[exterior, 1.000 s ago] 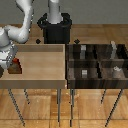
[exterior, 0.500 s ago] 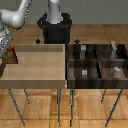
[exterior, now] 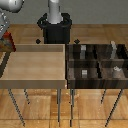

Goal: Place the box of cereal into the appropriate compartment.

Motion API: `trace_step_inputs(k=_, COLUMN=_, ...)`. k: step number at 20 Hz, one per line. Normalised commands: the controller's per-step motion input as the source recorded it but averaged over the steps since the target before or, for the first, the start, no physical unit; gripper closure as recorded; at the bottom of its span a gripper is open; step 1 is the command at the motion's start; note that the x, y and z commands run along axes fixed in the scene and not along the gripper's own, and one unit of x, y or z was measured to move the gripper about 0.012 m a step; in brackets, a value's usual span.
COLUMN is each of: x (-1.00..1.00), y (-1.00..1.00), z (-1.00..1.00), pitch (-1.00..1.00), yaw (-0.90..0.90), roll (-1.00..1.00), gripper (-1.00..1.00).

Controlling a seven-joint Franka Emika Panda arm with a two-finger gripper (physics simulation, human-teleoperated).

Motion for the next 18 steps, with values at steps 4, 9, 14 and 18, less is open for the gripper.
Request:
trace_step_inputs(k=4, x=-1.00, y=0.00, z=0.00, pitch=0.00, yaw=0.00, roll=0.00, gripper=1.00)
trace_step_inputs(k=9, x=-1.00, y=0.00, z=0.00, pitch=0.00, yaw=0.00, roll=0.00, gripper=1.00)
trace_step_inputs(k=14, x=-1.00, y=0.05, z=0.00, pitch=0.00, yaw=0.00, roll=0.00, gripper=1.00)
trace_step_inputs(k=18, x=0.00, y=0.50, z=0.00, pitch=0.00, yaw=0.00, roll=0.00, gripper=1.00)
